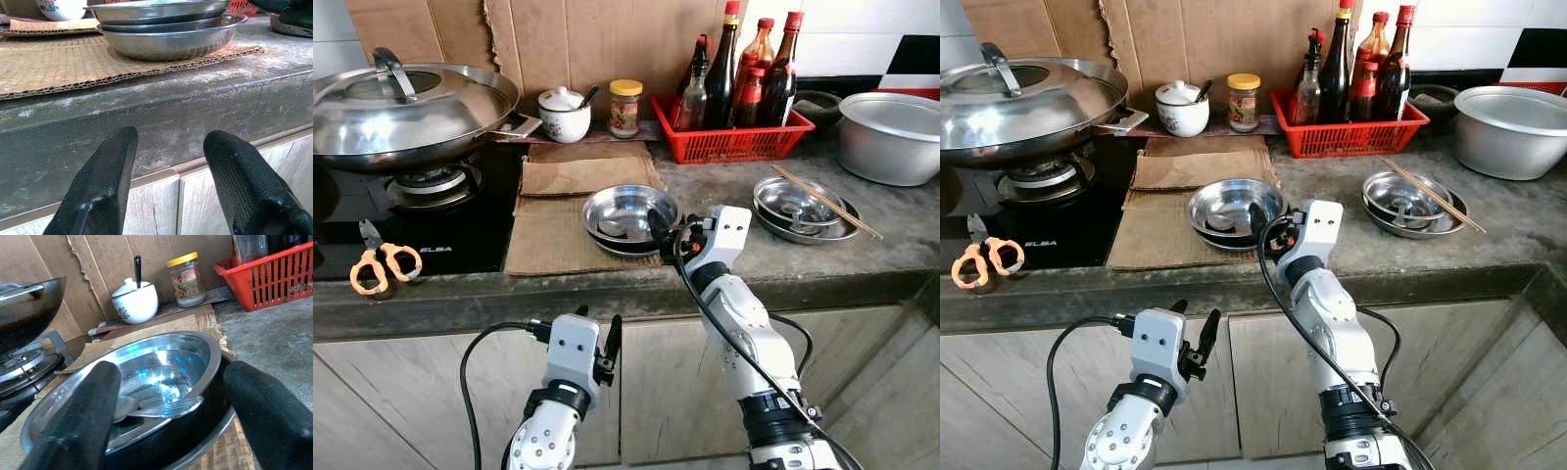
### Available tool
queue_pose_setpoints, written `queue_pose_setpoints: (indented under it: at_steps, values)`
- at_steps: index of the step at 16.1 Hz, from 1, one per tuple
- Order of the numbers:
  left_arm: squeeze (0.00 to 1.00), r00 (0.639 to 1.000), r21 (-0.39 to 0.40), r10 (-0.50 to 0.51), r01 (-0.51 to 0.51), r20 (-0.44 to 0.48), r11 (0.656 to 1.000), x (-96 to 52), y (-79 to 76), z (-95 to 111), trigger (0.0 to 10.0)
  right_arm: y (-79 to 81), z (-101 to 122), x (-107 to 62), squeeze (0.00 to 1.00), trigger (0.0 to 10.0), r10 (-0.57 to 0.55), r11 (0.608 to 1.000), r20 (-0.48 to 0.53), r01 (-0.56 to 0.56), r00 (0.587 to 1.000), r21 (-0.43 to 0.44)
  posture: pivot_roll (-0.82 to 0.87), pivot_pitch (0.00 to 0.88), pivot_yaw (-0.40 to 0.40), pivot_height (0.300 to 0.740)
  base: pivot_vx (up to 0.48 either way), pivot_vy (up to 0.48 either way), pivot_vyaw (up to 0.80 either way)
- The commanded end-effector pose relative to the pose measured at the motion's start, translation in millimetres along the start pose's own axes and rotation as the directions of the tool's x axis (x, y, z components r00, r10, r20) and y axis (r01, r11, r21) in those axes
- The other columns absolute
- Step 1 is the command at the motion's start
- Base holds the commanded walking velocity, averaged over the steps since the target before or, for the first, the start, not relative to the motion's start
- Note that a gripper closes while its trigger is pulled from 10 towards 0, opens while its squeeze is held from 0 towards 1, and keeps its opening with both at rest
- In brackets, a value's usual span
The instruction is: Kitchen organization
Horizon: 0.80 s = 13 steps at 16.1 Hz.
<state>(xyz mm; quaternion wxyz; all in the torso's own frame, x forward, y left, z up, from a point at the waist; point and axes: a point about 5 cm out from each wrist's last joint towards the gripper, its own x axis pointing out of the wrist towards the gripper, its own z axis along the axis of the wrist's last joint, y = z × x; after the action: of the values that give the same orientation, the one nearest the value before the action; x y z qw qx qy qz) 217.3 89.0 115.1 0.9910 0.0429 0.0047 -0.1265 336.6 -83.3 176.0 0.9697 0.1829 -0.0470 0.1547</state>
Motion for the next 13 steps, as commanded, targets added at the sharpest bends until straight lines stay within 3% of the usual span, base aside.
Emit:
queue_pose_setpoints:
  at_steps: [1,13]
  values:
    - [0.00,1.000,0.008,0.008,-0.008,0.014,1.000,-0.1,0.5,2.7,10.0,2.7,6.7,4.2,0.00,0.0,0.009,1.000,0.027,-0.009,1.000,-0.007,0.11,0.000,-0.058,0.740,0.000,0.000,0.00]
    - [0.00,1.000,0.017,0.022,-0.022,0.017,1.000,1.8,4.4,3.0,10.0,-3.7,15.9,10.9,0.00,0.0,-0.016,1.000,0.059,0.018,0.998,-0.024,0.11,0.000,-0.059,0.740,0.000,0.000,0.00]
